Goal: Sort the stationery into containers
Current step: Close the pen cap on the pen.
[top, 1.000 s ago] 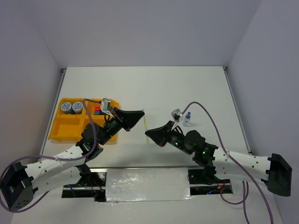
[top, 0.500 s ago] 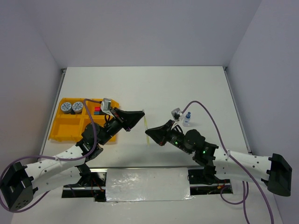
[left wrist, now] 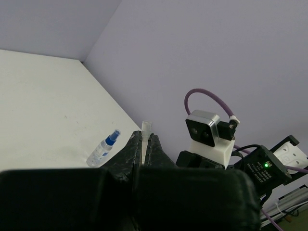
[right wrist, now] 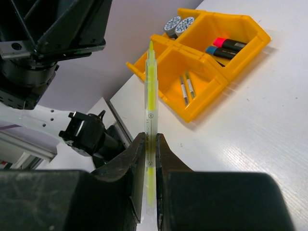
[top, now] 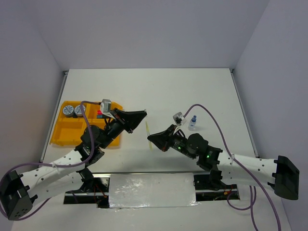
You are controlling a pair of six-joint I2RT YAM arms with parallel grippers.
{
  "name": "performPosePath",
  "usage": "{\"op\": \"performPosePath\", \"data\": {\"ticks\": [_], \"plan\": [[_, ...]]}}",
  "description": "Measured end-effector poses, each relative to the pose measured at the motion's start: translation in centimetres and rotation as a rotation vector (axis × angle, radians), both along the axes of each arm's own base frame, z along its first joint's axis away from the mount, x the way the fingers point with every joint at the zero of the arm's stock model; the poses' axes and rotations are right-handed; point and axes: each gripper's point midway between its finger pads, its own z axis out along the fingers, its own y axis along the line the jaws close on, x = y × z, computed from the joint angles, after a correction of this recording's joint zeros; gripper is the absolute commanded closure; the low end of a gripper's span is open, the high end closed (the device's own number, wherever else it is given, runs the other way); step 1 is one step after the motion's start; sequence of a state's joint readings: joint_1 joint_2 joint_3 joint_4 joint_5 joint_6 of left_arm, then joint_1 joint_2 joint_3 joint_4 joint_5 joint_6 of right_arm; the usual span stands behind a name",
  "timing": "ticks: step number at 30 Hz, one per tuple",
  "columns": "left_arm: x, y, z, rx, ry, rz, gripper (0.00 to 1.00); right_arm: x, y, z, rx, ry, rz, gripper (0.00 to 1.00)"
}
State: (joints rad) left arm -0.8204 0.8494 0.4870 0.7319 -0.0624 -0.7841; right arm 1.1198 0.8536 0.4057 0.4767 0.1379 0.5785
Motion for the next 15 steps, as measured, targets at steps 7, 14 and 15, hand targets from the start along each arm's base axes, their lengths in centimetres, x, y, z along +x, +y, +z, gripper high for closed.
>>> {"op": "performPosePath", "data": {"ticks": [7,14,15], "plan": [[0.0,0.3,0.3,0.007,-0.015,0.014,1.00,0.0,-0.1,0.1,0.000,-0.004,-0.003,1.00],[0.1,0.2,0.0,0.017,-0.005,0.014,1.00,0.2,-0.1,1.3,0.000,-0.022,-0.008,1.00],[0.1,0.2,-0.1,0.019,-0.004,0.013,1.00,0.2,0.0,1.5,0.003,-0.025,-0.008,1.00]]}}
